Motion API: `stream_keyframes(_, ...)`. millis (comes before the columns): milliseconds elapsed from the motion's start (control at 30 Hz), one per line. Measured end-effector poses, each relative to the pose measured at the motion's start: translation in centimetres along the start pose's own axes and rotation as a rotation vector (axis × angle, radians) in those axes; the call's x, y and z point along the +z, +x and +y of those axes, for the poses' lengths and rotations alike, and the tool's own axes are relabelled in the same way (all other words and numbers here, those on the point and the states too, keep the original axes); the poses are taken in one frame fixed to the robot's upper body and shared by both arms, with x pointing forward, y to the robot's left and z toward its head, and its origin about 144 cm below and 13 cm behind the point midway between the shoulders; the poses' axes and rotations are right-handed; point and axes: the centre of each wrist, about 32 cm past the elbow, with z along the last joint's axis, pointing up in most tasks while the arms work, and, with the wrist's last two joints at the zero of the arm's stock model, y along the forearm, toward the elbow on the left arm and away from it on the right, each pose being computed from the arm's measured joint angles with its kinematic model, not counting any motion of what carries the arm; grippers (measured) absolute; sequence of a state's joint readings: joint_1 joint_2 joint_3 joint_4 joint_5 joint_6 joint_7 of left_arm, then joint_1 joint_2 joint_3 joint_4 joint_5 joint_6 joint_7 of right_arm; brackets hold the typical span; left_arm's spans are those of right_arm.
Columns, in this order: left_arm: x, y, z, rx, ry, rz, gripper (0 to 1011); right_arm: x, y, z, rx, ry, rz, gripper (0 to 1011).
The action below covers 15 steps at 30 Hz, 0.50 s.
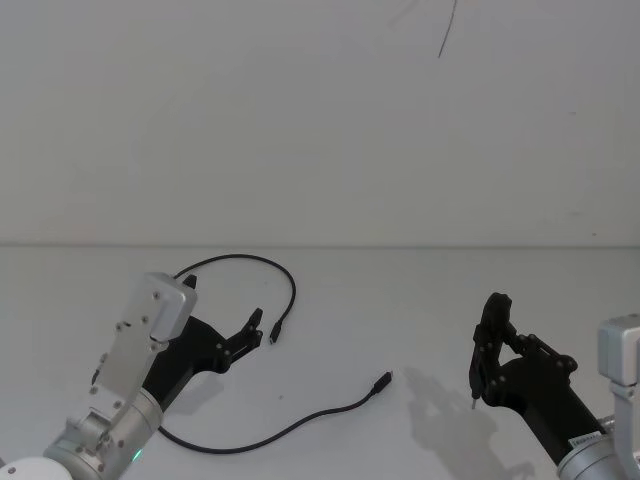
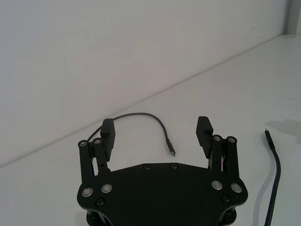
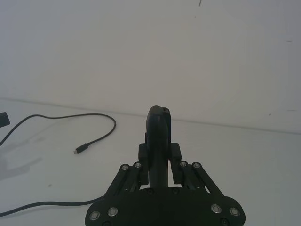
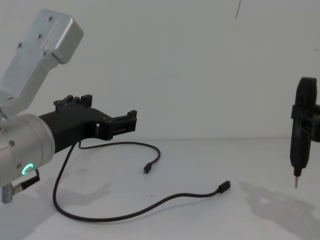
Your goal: Pick up the data cable with the one hand.
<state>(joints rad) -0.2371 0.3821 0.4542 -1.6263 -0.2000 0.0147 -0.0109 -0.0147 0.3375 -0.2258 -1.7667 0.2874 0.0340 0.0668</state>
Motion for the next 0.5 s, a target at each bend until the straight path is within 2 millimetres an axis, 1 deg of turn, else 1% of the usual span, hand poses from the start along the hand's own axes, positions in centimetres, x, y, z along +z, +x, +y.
stream_keyframes(500,0.0,0.0,0.0,0.0,-0.001,0.0,1001,0.0,0.0,0.0,0.0,0.0,0.0,269)
